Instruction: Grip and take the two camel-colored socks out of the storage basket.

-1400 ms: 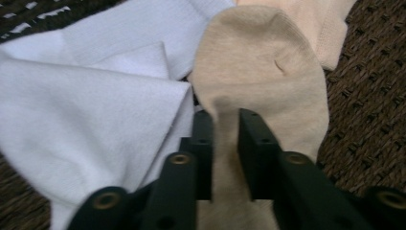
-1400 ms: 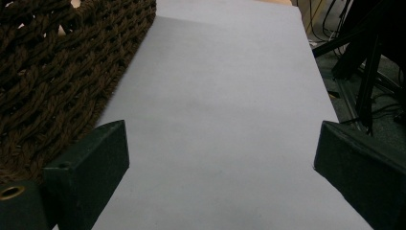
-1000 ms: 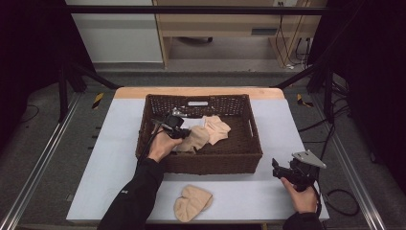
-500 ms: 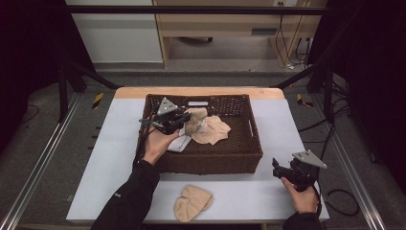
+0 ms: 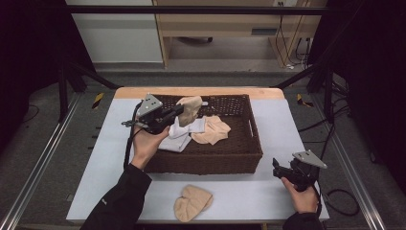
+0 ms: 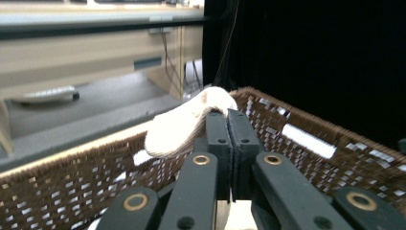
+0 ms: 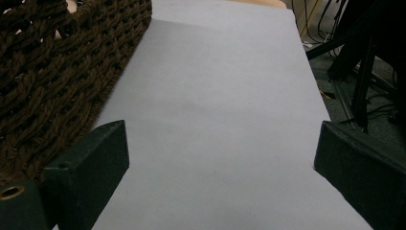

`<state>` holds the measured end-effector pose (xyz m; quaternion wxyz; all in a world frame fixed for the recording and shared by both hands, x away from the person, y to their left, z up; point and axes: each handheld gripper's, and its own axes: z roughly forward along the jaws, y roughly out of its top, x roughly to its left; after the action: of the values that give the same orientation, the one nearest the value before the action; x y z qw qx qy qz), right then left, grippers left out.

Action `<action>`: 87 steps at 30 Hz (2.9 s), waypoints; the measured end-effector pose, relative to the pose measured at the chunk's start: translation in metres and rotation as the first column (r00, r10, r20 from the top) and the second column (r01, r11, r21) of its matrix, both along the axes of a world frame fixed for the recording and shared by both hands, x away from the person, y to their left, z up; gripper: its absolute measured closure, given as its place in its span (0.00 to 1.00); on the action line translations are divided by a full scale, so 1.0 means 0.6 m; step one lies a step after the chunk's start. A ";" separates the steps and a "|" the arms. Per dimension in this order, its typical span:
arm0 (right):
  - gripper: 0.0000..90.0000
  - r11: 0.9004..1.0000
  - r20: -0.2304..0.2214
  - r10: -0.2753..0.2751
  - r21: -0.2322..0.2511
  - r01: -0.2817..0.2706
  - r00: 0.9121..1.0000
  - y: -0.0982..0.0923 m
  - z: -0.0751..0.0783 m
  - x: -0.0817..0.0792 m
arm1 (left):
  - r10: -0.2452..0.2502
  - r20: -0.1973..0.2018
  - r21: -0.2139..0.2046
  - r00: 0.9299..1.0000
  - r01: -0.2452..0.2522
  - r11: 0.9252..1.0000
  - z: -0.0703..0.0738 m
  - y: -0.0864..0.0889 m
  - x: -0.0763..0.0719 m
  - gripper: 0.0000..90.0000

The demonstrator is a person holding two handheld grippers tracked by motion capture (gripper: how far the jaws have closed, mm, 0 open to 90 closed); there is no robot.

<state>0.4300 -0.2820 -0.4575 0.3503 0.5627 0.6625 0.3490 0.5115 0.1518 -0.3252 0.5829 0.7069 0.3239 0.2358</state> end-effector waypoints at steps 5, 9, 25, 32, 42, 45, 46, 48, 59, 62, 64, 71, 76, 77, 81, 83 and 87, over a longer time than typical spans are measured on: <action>0.06 1.000 0.001 -0.002 -0.001 0.002 1.000 -0.001 0.000 0.000 | -0.032 0.040 -0.023 0.999 0.033 0.999 0.026 0.002 -0.031 0.98; 0.06 1.000 0.001 -0.002 0.000 0.002 1.000 0.000 0.001 -0.001 | -0.047 0.072 -0.029 0.996 0.049 0.998 0.040 0.009 -0.055 0.98; 0.06 1.000 0.008 -0.003 -0.009 0.003 1.000 -0.001 0.001 -0.002 | -0.110 0.127 -0.051 0.986 0.117 0.992 0.066 0.037 -0.142 0.98; 0.06 1.000 0.004 -0.003 -0.007 0.003 1.000 0.000 0.001 -0.002 | -0.143 0.128 -0.042 0.981 0.150 0.988 0.055 0.037 -0.171 0.98; 0.06 1.000 0.006 -0.002 -0.009 0.002 1.000 -0.001 0.000 -0.002 | -0.184 0.121 -0.039 0.976 0.190 0.981 0.029 0.041 -0.205 0.98; 0.06 1.000 0.006 -0.002 -0.007 0.002 1.000 -0.001 0.001 -0.003 | -0.194 0.109 -0.038 0.975 0.199 0.979 0.016 0.043 -0.213 0.98; 0.06 1.000 0.006 -0.003 -0.005 0.003 1.000 -0.001 0.001 -0.003 | -0.199 0.104 -0.033 0.975 0.203 0.979 0.012 0.043 -0.217 0.98; 0.06 1.000 0.005 -0.004 -0.005 0.004 1.000 -0.001 0.001 -0.003 | -0.212 0.093 -0.027 0.973 0.215 0.976 0.003 0.044 -0.224 0.98; 0.06 1.000 0.001 -0.003 -0.007 0.003 1.000 -0.001 0.000 -0.003 | -0.271 0.030 0.003 0.962 0.271 0.963 -0.047 0.041 -0.258 0.98; 0.06 1.000 0.003 -0.004 -0.003 0.004 1.000 0.000 0.000 -0.004 | -0.270 -0.006 0.012 0.963 0.271 0.963 -0.068 0.042 -0.262 0.98; 0.06 1.000 0.002 -0.003 -0.002 0.003 1.000 0.000 0.000 -0.004 | -0.268 -0.036 0.012 0.963 0.269 0.963 -0.084 0.044 -0.262 0.98; 0.06 1.000 -0.002 -0.002 -0.009 0.002 1.000 0.001 -0.001 -0.003 | -0.260 -0.148 0.029 0.954 0.267 0.963 -0.136 0.049 -0.257 0.98; 0.06 1.000 -0.007 -0.001 -0.007 0.001 1.000 0.002 -0.002 -0.004 | -0.236 -0.219 0.054 0.947 0.253 0.966 -0.166 0.049 -0.244 0.98; 0.06 1.000 -0.006 0.001 -0.008 -0.001 1.000 0.003 -0.002 -0.004 | -0.223 -0.238 0.066 0.945 0.245 0.967 -0.175 0.049 -0.239 0.98; 0.06 1.000 -0.015 0.005 -0.014 -0.005 1.000 0.005 -0.004 -0.002 | -0.180 -0.285 0.095 0.941 0.215 0.972 -0.200 0.046 -0.227 0.97; 0.06 1.000 -0.018 0.009 -0.023 -0.010 1.000 0.006 -0.006 -0.001 | -0.156 -0.298 0.112 0.942 0.197 0.974 -0.210 0.046 -0.223 0.93; 0.06 0.999 -0.028 0.012 -0.030 -0.013 1.000 0.009 -0.008 0.000 | -0.108 -0.295 0.119 0.949 0.148 0.982 -0.214 0.052 -0.218 0.74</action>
<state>0.4303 -0.2765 -0.4624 0.3472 0.5580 0.6759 0.3334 0.3805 0.1832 -0.4533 0.4928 0.7922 0.3411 0.1146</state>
